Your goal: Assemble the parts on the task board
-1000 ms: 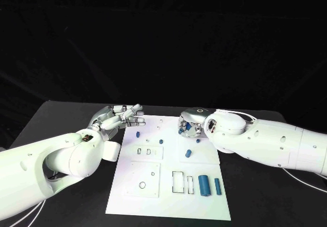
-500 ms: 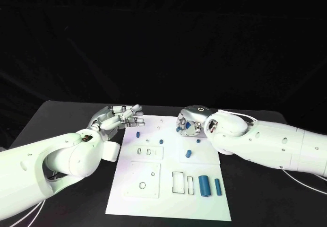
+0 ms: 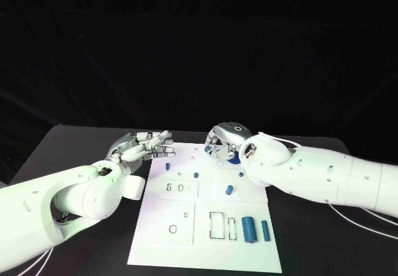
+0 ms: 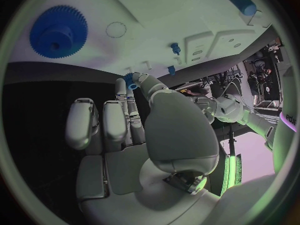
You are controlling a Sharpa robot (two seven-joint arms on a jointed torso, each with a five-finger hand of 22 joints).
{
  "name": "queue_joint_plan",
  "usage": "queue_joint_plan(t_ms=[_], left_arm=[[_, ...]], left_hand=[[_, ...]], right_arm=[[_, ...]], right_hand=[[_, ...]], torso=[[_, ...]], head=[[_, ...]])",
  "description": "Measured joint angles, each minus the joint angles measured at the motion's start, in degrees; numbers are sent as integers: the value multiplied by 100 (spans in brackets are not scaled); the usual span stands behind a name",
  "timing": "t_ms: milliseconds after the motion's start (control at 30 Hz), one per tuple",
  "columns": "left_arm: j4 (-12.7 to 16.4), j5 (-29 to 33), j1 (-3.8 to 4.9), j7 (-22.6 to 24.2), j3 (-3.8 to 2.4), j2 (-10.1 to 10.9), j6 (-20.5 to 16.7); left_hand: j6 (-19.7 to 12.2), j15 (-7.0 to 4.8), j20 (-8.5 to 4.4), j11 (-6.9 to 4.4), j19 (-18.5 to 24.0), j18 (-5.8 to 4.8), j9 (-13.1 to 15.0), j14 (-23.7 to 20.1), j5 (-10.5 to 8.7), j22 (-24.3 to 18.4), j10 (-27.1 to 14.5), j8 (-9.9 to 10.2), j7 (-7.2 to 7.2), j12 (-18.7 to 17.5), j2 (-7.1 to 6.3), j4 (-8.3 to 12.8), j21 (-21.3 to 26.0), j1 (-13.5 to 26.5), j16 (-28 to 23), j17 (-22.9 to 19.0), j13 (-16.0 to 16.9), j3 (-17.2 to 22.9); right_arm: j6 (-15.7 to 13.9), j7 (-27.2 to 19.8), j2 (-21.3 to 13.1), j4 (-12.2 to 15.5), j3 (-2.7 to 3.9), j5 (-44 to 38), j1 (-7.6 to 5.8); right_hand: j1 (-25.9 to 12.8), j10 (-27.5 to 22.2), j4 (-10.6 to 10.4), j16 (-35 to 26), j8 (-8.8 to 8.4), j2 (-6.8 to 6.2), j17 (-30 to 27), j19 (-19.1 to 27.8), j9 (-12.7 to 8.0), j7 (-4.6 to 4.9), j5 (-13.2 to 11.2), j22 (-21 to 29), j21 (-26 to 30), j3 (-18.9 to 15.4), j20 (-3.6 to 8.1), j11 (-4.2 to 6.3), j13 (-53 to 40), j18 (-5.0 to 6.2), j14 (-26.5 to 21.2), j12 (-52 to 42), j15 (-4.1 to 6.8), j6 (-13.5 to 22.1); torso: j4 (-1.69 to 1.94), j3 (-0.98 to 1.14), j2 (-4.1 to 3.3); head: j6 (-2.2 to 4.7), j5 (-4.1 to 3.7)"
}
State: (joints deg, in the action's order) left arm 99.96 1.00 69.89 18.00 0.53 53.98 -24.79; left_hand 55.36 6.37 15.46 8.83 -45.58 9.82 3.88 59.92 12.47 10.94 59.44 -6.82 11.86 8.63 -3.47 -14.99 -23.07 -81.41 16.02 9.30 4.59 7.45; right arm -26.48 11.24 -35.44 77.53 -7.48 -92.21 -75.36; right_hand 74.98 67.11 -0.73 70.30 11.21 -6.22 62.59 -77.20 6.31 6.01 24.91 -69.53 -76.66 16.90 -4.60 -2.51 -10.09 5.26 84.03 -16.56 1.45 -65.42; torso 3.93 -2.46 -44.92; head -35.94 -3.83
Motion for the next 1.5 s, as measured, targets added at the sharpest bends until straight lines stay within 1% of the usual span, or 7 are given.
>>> queue_joint_plan(t_ms=[100, 400, 533, 667, 833, 1033, 1500], left_arm=[[1, 0, 0, -1, 0, -4, 1], [-6, 0, 1, -4, 0, -57, 7], [-30, 0, 1, -5, 0, -72, 11], [-36, 0, 1, -7, 0, -79, 14], [-39, 0, 1, -10, 0, -86, 21], [-30, 0, 1, -14, 0, -86, 29], [-29, 0, 1, -44, 0, -86, 43]], left_hand=[[0, 0, 0, 0, 0, 0, 0, 0, 0, 0, 0, 0, 0, 0, 0, 0, 0, 0, 0, 0, 0, 0], [0, 0, 0, 0, 0, 0, 1, 0, 0, 0, 0, 0, 0, 0, 0, 0, 0, 0, 0, -1, 0, 0], [0, 0, 0, 0, 0, 0, 1, 0, 0, -1, 0, 0, 0, 0, 0, 0, 0, 0, 0, -1, 0, 0], [0, 0, 0, 0, 0, 0, 1, 0, 0, -1, 0, 0, 0, 0, 0, 0, 0, 0, 0, -1, 1, 0], [0, 0, 0, 0, 0, 0, 1, 0, 0, 5, 0, 0, 0, 0, 0, 0, 0, 0, 0, 6, 1, 0], [0, 0, 0, 0, 0, 0, 1, 0, 0, 5, 0, 0, 0, 0, 0, 0, 0, 0, 0, 6, 1, 0], [0, 20, 0, 21, 0, -1, 1, -21, 0, 4, -20, 22, 0, -20, 0, 0, -22, 0, 0, 5, 1, 0]], right_arm=[[-35, 25, 143, -131, 1, 30, -1], [-21, 72, 472, -542, 3, 87, 20], [-4, 80, 562, -632, 3, 98, 35], [10, 83, 615, -698, 2, 105, 39], [31, 84, 712, -821, 2, 118, 44], [50, 84, 780, -951, 6, 142, 50], [141, 77, 871, -1077, 27, 162, 30]], right_hand=[[0, 0, -57, 9, 0, 0, 3, 0, 0, 0, -154, -25, -23, -21, 0, 0, 0, 0, 0, 0, 0, 0], [0, 0, -72, 30, -1, 0, 18, 1, 2, 0, -185, -47, -23, -6, 0, 0, 1, 0, 0, 18, 0, 1], [0, 0, -88, 30, -27, 0, 17, 1, 4, 3, -221, -69, -45, 10, 0, 0, 1, 0, 0, 23, 0, 5], [0, 0, -93, 30, -39, 0, 17, 1, 44, 20, -221, -72, -45, 15, 0, 0, 1, 0, 0, 23, -1, 23], [0, -1, -95, 63, -51, -1, 39, -40, 107, 21, -252, -95, -45, 16, 0, -1, 2, 0, 0, 23, -1, 24], [-1, -1, -95, 63, -72, -1, 52, -40, 111, 26, -253, -114, -72, 16, 0, -1, 2, 0, 0, 23, -1, 31], [-25, -22, -133, 86, -107, -25, 60, -40, 111, 31, -277, -125, -69, 24, 0, -22, 3, 0, 0, 47, -1, 54]], torso=[[4, -2, -5], [24, -3, -13], [38, -9, -20], [38, -9, -22], [35, -10, -23], [42, -11, -30], [51, -19, -37]], head=[[8, -8], [18, -25], [21, -27], [21, -15], [-9, -8], [-27, -17], [-58, -10]])
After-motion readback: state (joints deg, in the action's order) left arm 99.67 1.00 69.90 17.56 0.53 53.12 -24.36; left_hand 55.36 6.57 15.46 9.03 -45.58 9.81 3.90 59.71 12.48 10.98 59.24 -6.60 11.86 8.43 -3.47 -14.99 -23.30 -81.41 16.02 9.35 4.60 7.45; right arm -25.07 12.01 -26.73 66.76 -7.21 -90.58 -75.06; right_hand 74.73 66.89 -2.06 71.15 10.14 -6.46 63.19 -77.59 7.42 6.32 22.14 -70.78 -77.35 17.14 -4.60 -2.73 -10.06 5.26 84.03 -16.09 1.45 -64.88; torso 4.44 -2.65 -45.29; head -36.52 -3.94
